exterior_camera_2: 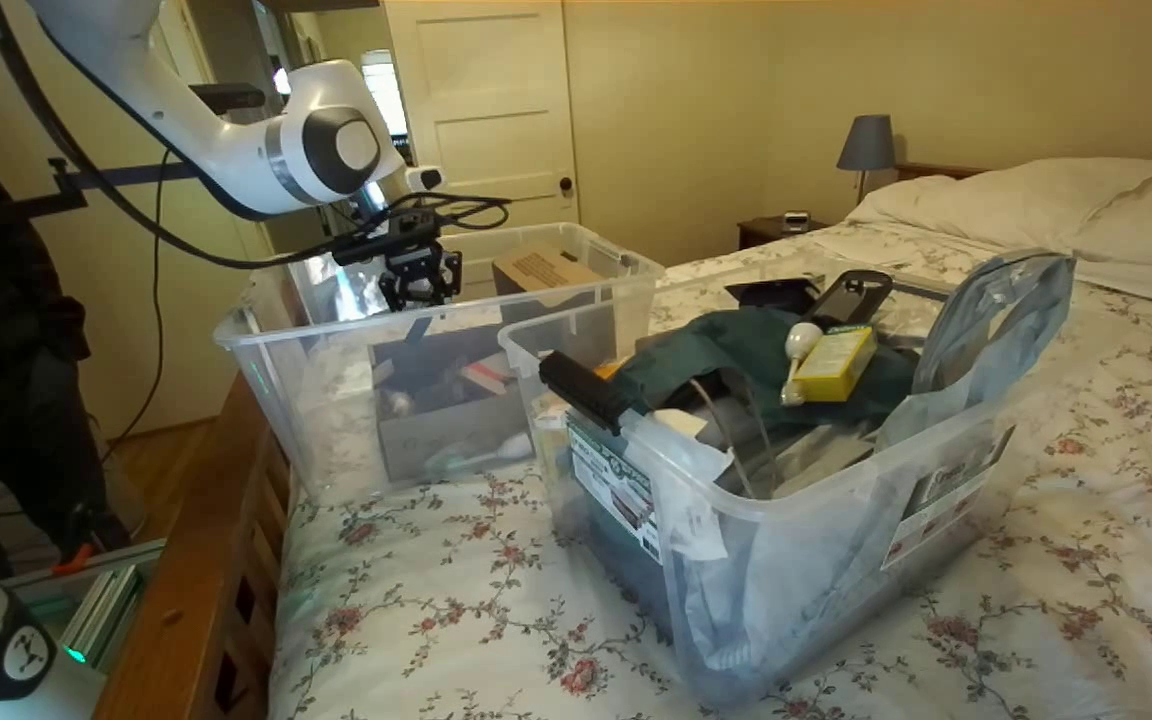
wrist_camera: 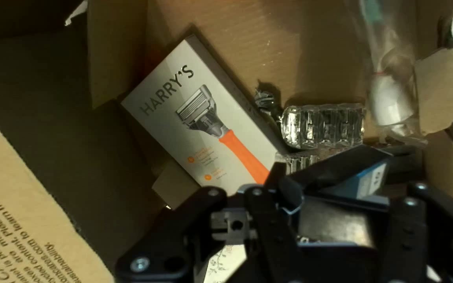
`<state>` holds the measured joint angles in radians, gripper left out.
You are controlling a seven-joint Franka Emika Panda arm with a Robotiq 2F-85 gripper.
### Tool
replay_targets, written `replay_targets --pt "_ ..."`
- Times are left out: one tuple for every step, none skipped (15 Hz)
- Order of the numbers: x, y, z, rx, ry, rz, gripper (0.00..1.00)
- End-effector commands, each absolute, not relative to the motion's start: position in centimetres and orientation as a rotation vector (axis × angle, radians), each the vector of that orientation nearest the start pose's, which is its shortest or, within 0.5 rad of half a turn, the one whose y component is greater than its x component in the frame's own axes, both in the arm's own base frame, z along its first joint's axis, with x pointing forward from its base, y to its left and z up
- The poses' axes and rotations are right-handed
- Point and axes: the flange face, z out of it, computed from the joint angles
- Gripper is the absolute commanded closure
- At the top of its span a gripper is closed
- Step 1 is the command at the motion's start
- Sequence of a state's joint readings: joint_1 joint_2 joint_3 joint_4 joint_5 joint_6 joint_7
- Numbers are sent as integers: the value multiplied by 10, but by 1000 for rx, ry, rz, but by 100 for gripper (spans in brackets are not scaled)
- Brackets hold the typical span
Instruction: Shift two black objects to the storage crate on the left
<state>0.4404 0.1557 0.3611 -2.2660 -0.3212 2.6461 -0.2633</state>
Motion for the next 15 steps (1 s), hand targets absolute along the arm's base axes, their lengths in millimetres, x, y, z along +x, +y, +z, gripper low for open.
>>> replay_targets --pt "397 416 310 -2512 -1957 -407 68" --pt "400 416 311 -2515 -1940 -405 60" --pt "402 416 315 -2514 -1929 -407 53" --pt "402 413 328 -2508 -1906 -421 47" --pt "400 410 341 -2506 -1874 -435 39" --pt "396 403 359 -2491 -1859 -459 33" --pt "391 392 378 -2485 -1827 -498 25" --pt "392 384 393 -2490 -1796 -534 19" --pt "395 372 411 -2517 -1730 -605 13" --pt "400 358 431 -2552 -1652 -678 5" --pt "406 342 450 -2588 -1563 -749 2" --pt "420 323 468 -2620 -1492 -785 0" --pt "432 303 483 -2656 -1423 -826 0" --pt "447 286 493 -2699 -1359 -872 0" --pt "464 267 502 -2741 -1296 -922 0"
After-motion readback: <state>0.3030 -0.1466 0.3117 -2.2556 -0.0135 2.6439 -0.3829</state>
